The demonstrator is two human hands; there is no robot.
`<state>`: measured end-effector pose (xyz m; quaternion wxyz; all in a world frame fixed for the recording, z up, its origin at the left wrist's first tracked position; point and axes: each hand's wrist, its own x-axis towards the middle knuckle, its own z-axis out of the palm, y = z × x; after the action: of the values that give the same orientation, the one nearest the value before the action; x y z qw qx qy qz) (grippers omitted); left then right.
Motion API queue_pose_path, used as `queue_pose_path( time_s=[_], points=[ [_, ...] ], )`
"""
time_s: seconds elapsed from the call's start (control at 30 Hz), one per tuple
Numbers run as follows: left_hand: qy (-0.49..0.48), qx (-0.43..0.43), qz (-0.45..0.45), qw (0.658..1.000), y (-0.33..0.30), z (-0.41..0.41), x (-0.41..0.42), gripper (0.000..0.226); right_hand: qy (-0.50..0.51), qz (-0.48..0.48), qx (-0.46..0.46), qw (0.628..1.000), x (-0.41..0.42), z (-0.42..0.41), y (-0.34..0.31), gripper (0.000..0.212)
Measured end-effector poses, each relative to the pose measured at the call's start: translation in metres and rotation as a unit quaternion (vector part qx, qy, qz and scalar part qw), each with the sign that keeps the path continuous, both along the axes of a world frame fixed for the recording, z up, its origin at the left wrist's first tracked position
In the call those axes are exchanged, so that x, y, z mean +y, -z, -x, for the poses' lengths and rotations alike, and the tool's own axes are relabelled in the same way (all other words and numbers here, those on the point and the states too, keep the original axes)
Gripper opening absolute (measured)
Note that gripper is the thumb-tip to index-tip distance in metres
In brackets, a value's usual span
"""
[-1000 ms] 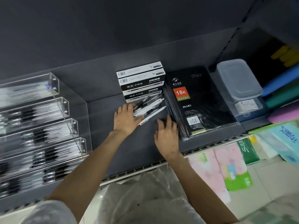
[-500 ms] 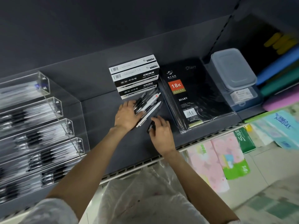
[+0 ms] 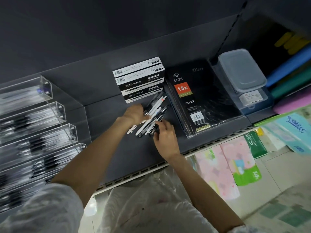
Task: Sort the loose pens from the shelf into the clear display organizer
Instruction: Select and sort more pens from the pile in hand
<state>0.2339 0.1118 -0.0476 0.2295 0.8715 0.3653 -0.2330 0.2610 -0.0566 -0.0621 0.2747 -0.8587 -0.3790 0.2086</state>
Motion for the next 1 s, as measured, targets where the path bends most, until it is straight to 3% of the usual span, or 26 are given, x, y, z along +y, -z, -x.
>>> queue_pose_path(
  time_s=[0.13,0.27,0.43,0.5,0.53,0.63,0.73,0.8,0.87,1.0],
  points=[
    [0.008,0.019,0.007,1.0,-0.001,0.0,0.0,0.057,0.002,-0.01,0.013,1.0,0.0,-0.001,-0.001,0.047],
    [0.005,-0.009,-0.012,1.0,-0.004,0.005,-0.01,0.041,0.005,-0.017,0.013,1.0,-0.002,-0.001,0.001,0.046],
    [-0.045,-0.098,-0.058,0.993,-0.025,0.02,-0.019,0.028,-0.004,-0.029,0.023,0.999,-0.005,-0.004,-0.003,0.045],
    [-0.095,-0.19,0.021,0.977,-0.042,0.028,-0.027,0.02,0.003,-0.068,0.035,0.997,-0.008,-0.006,-0.013,0.042],
    [-0.157,-0.254,0.113,0.948,-0.052,0.031,-0.033,0.017,0.018,-0.109,0.056,0.992,-0.009,-0.008,-0.024,0.039],
    [-0.317,-0.367,0.4,0.777,-0.089,0.045,-0.05,0.015,0.047,-0.231,0.156,0.959,-0.003,-0.019,-0.068,0.033],
    [-0.305,-0.379,0.555,0.675,-0.104,0.064,-0.059,0.02,0.049,-0.286,0.319,0.902,0.02,-0.028,-0.111,0.031],
    [-0.3,-0.387,0.606,0.627,-0.106,0.079,-0.063,0.021,0.04,-0.276,0.398,0.874,0.038,-0.028,-0.131,0.037],
    [-0.312,-0.396,0.625,0.595,-0.109,0.094,-0.069,0.02,0.013,-0.253,0.422,0.87,0.053,-0.025,-0.144,0.041],
    [-0.355,-0.412,0.599,0.588,-0.114,0.123,-0.081,0.027,-0.07,-0.192,0.432,0.879,0.068,-0.002,-0.152,0.032]
  ],
)
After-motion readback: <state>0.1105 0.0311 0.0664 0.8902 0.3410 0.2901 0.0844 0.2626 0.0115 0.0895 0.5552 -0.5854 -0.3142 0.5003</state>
